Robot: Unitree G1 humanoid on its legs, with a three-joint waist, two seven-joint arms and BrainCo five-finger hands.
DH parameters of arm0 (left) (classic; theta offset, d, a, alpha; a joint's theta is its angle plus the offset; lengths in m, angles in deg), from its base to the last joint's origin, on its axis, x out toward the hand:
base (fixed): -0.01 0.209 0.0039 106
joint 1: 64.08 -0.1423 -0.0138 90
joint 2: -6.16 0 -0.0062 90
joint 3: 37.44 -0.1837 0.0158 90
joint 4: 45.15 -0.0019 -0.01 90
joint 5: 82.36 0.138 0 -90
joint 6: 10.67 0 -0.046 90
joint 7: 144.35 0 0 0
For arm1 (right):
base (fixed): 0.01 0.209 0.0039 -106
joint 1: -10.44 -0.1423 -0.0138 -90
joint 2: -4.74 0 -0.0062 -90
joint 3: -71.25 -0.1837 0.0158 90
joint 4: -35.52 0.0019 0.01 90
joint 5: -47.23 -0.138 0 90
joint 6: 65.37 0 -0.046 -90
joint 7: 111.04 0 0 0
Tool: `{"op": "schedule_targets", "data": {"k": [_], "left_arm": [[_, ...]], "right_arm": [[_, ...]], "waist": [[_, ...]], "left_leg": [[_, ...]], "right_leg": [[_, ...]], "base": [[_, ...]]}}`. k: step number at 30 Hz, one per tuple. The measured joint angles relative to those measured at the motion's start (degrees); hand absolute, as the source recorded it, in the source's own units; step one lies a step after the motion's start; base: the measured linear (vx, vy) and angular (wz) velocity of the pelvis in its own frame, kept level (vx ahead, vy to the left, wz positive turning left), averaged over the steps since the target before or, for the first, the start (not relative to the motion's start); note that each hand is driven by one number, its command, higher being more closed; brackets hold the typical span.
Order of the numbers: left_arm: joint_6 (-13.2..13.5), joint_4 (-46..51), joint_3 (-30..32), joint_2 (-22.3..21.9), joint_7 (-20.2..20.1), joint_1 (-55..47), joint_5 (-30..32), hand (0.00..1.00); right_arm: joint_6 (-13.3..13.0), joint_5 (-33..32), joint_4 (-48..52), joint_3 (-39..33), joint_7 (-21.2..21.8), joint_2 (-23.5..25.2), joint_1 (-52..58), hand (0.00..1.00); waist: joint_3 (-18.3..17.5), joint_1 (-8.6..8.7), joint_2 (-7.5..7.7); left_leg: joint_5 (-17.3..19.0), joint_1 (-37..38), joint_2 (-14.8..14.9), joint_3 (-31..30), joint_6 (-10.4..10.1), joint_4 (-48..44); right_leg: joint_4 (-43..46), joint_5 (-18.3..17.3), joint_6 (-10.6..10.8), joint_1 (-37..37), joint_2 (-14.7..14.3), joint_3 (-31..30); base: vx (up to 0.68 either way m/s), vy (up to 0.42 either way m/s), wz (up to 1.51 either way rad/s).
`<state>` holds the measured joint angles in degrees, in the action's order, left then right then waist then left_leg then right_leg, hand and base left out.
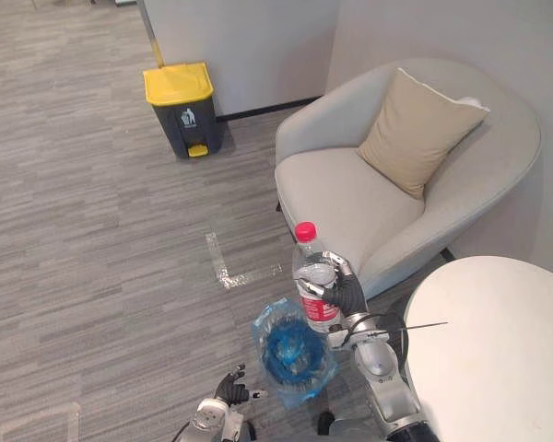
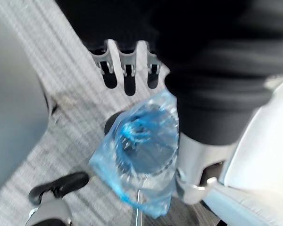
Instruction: Gather rubbish on tea table into small bin, then transfer packed bag to large trash can.
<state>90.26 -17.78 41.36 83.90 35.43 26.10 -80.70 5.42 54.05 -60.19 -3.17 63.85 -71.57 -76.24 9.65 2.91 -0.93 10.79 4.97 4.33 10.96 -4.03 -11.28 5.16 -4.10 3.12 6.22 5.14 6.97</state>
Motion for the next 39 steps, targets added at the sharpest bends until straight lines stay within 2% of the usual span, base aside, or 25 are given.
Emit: {"op": "schedule_targets", "data": {"k": [3, 6, 8, 10, 12, 15, 16, 17, 18, 19, 20, 21, 25, 27, 28, 30, 35, 39], "left_arm": [[0.08, -0.12, 0.0, 0.31, 0.05, 0.04, 0.46, 0.0], [0.56, 0.07, -0.02, 0.01, 0.1, 0.88, 0.32, 0.0], [1.18, 0.17, 0.14, 0.23, 0.55, 2.7, -1.28, 0.0], [1.4, 0.2, 0.62, 0.31, 1.32, 3.68, -2.32, 0.0], [2.13, 1.58, 1.48, 0.28, 2.35, 5.53, -4.57, 0.0], [2.62, 5.45, 3.48, -0.39, 2.63, 8.29, -6.99, 0.0], [2.64, 8.06, 3.4, -0.7, 2.77, 8.72, -7.78, 0.0], [2.61, 12.93, 3.31, -0.85, 3.54, 8.82, -8.89, 0.0], [2.49, 17.4, 3.31, -1.45, 4.28, 8.0, -9.61, 0.0], [2.53, 19.02, 3.48, -1.88, 4.59, 7.5, -9.69, 0.0], [2.61, 23.35, 4.03, -3.42, 5.12, 5.23, -9.64, 0.0], [2.36, 25.79, 3.79, -4.08, 5.02, 3.44, -9.64, 0.0], [2.44, 31.84, 2.27, -4.12, 4.82, -2.44, -9.69, 0.0], [2.49, 35.39, 1.25, -2.99, 4.53, -3.86, -9.73, 0.0], [2.45, 38.12, 1.0, -2.25, 4.32, -4.45, -9.76, 0.0], [2.52, 41.8, 1.15, -1.94, 3.64, -5.35, -9.78, 0.0], [2.36, 48.5, -0.4, -2.4, 0.81, -5.8, -10.77, 0.0], [2.03, 51.2, -0.75, -2.29, -0.1, -6.19, -10.9, 0.0]], "right_arm": [[-0.54, 0.78, -4.26, 1.54, -0.03, -0.18, -2.51, 1.0], [-0.44, 2.38, -7.68, 3.55, -0.07, -2.49, -7.07, 1.0], [-0.41, 4.62, -9.72, 7.15, -0.02, -4.92, -11.95, 1.0], [-0.41, 5.25, -10.83, 8.47, -0.04, -5.06, -14.13, 1.0], [-0.21, 7.91, -11.38, 10.26, -0.19, -4.99, -16.76, 1.0], [0.55, 10.18, -11.36, 10.99, -0.83, -4.71, -19.85, 1.0], [0.73, 10.88, -11.35, 11.1, -1.22, -4.71, -21.31, 1.0], [0.83, 11.22, -11.33, 11.13, -1.74, -4.57, -23.65, 1.0], [1.01, 11.18, -11.3, 11.14, -2.27, -4.36, -24.98, 1.0], [1.11, 11.2, -11.34, 11.11, -2.38, -4.64, -25.59, 1.0], [1.61, 11.2, -11.55, 10.95, -2.78, -4.95, -28.1, 1.0], [1.66, 11.19, -11.52, 10.0, -3.47, -5.14, -29.56, 1.0], [1.78, 11.11, -11.46, 7.24, -5.84, -7.66, -31.29, 1.0], [2.01, 11.09, -11.45, 6.75, -6.25, -9.16, -33.03, 1.0], [2.18, 11.09, -11.45, 6.31, -6.18, -9.56, -34.25, 1.0], [2.5, 11.07, -11.45, 5.99, -6.07, -9.57, -35.6, 1.0], [3.56, 11.06, -11.17, 4.69, -6.14, -12.45, -38.39, 1.0], [4.67, 11.08, -11.37, 3.6, -5.71, -13.92, -38.14, 1.0]], "waist": [[0.32, -0.13, -0.51], [2.57, -0.14, -2.1], [5.38, -0.25, -3.0], [6.52, -0.54, -3.15], [8.57, -1.7, -3.21], [11.06, -2.9, -3.14], [11.87, -2.92, -3.03], [12.52, -3.02, -2.95], [12.65, -3.09, -2.7], [12.92, -3.12, -3.2], [13.65, -4.11, -4.66], [14.33, -4.27, -5.34], [15.73, -4.33, -5.19], [15.77, -5.11, -5.16], [15.9, -6.11, -5.1], [16.18, -6.59, -5.09], [16.44, -6.83, -5.22], [17.71, -7.01, -5.31]], "left_leg": [[-0.39, -0.55, 0.19, 1.56, 0.62, 0.42], [-0.89, -4.19, 0.24, 2.96, 1.23, -1.95], [-0.9, -9.78, 0.29, 3.32, 1.24, -6.39], [-0.9, -12.79, 0.44, 3.34, 1.24, -8.6], [-0.9, -17.98, 0.99, 3.33, 1.24, -12.19], [-0.9, -23.98, 2.26, 3.13, 1.24, -17.18], [-0.86, -25.29, 2.51, 2.87, 1.29, -18.34], [-0.74, -28.96, 2.69, 2.71, 1.37, -21.5], [0.13, -32.59, 2.56, 2.92, 2.01, -25.83], [1.13, -33.75, 2.99, 2.89, 2.21, -27.59], [3.05, -36.63, 5.23, 2.69, 1.55, -30.85], [3.13, -38.89, 5.83, 2.74, 1.53, -32.42], [3.9, -42.16, 5.84, 2.65, 1.61, -33.38], [3.93, -45.17, 5.79, 2.73, 1.6, -34.12], [3.93, -47.25, 5.78, 2.76, 1.6, -34.92], [4.52, -49.49, 5.75, 2.75, 2.35, -35.73], [10.39, -57.0, 6.32, 2.97, 3.4, -39.13], [11.3, -60.49, 6.95, 3.72, 3.41, -42.46]], "right_leg": [[2.06, 0.0, 0.0, -2.69, -0.15, -1.74], [7.94, -0.01, 0.0, -9.09, 0.13, -3.13], [12.5, -0.01, -0.01, -14.99, 0.79, -3.73], [13.93, -0.01, -0.01, -17.7, 1.0, -3.97], [16.07, -0.02, -0.02, -22.01, 1.21, -3.8], [22.52, -0.08, -0.05, -28.14, 1.57, -2.22], [27.22, -1.51, 0.1, -32.2, 1.88, -2.04], [27.18, -4.0, 0.71, -36.12, 1.98, -2.11], [23.93, -0.82, -0.16, -37.33, 2.92, -1.95], [24.97, -2.14, -0.2, -37.67, 3.0, -1.6], [26.98, -2.31, -0.44, -40.39, 1.72, -1.07], [28.72, -2.41, -0.6, -42.49, 1.67, -0.87], [33.08, -2.86, -1.19, -47.23, 2.09, -0.98], [34.77, -3.24, -1.45, -50.51, 2.36, -1.1], [35.8, -3.57, -1.74, -52.66, 2.6, -1.06], [37.16, -4.56, -1.64, -54.92, 2.88, -1.1], [41.14, -8.45, -1.68, -62.97, 2.67, -2.28], [43.66, -8.54, -1.49, -66.81, 2.61, -3.49]], "base": [[0.03, 0.029, -0.34], [-0.03, 0.016, -0.29], [-0.07, -0.005, -0.09], [-0.05, -0.004, 0.01], [-0.06, -0.012, 0.11], [-0.05, -0.01, 0.23], [-0.06, -0.007, 0.27], [-0.07, -0.041, 0.46], [-0.08, -0.065, 0.47], [-0.06, -0.076, 0.09], [-0.07, -0.039, -0.18], [-0.06, -0.017, -0.25], [-0.06, 0.014, 0.13], [-0.09, 0.021, 0.27], [-0.08, -0.002, 0.17], [-0.11, -0.008, 0.17], [-0.17, -0.004, 0.05], [-0.22, -0.005, -0.1]]}}
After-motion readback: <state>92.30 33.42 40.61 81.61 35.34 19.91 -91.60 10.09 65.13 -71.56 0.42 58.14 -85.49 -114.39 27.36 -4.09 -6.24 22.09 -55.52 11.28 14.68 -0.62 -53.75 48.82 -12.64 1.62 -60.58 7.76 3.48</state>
